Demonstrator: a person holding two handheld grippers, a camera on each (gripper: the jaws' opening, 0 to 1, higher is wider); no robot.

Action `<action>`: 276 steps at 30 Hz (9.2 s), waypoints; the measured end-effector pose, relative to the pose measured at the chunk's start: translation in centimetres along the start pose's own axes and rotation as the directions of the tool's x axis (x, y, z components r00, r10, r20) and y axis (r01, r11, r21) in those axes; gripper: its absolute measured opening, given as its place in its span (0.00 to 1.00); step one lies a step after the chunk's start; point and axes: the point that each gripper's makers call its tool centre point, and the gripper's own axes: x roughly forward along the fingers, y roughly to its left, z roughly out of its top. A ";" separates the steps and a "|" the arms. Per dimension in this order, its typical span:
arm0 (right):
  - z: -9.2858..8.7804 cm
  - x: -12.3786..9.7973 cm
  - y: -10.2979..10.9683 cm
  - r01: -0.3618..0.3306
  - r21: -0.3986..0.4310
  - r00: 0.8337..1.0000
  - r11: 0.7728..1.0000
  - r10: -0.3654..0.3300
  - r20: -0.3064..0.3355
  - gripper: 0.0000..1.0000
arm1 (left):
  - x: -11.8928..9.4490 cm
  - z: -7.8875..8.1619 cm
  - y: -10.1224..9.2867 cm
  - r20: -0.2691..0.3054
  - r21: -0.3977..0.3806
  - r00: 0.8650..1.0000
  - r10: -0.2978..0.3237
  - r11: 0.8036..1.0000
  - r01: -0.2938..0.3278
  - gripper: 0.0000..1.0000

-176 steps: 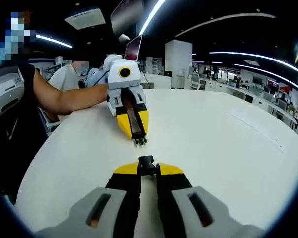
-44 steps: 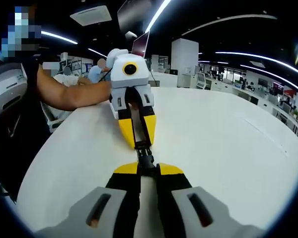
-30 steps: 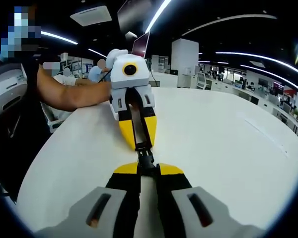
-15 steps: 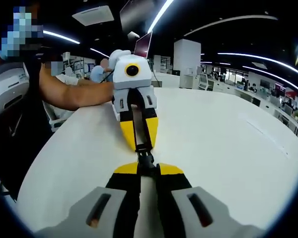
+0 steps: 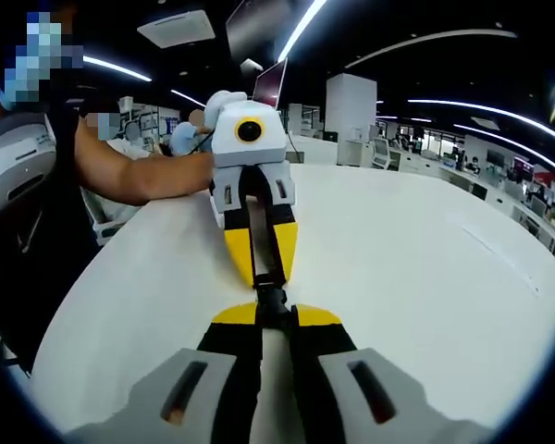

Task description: Snap the two parts of the plastic buckle together until the buckle closes and remains connected.

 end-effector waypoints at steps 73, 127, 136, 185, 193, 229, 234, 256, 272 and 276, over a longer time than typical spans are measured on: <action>0.1 -0.2 1.2 -0.035 -0.027 0.999 0.999 0.035 -0.002 0.08 | 1.6 0.4 -1.1 -0.016 0.020 1.000 -0.027 0.999 0.027 0.10; 0.6 -0.8 -2.9 0.143 0.013 0.990 0.990 -0.143 -0.004 0.09 | -2.6 4.0 6.9 0.219 -0.149 0.928 0.302 0.950 -0.274 1.00; 1.0 -1.2 -5.0 0.243 0.047 0.970 0.969 -0.244 0.000 0.09 | -3.5 3.3 8.5 0.179 -0.212 0.911 0.371 0.919 -0.333 1.00; 1.1 -3.1 -14.0 0.553 0.134 0.829 0.822 -0.559 0.001 0.09 | -4.4 3.6 8.0 0.171 -0.267 0.875 0.453 0.876 -0.401 1.00; 0.6 -3.6 -15.1 0.572 0.159 0.816 0.805 -0.578 -0.006 0.09 | -4.7 3.7 8.9 0.173 -0.267 0.866 0.470 0.869 -0.418 1.00; 0.1 -2.7 -21.2 0.621 0.194 0.779 0.760 -0.626 -0.044 0.09 | -4.7 3.5 9.0 0.171 -0.267 0.867 0.468 0.869 -0.416 1.00; 0.1 -2.1 -22.1 0.622 0.196 0.779 0.758 -0.626 -0.049 0.09 | -4.7 3.4 9.0 0.170 -0.268 0.867 0.469 0.869 -0.417 1.00; -0.8 -2.4 -25.5 0.660 0.221 0.746 0.718 -0.662 -0.076 0.09 | -5.2 3.4 9.7 0.162 -0.271 0.846 0.509 0.847 -0.458 1.00; -0.8 -1.8 -26.2 0.673 0.220 0.735 0.706 -0.672 -0.092 0.09 | -6.8 2.9 11.4 0.140 -0.308 0.791 0.596 0.785 -0.537 1.00; -1.0 -1.9 -26.3 0.672 0.221 0.736 0.707 -0.670 -0.096 0.09 | -6.6 2.8 11.3 0.139 -0.304 0.793 0.593 0.788 -0.536 1.00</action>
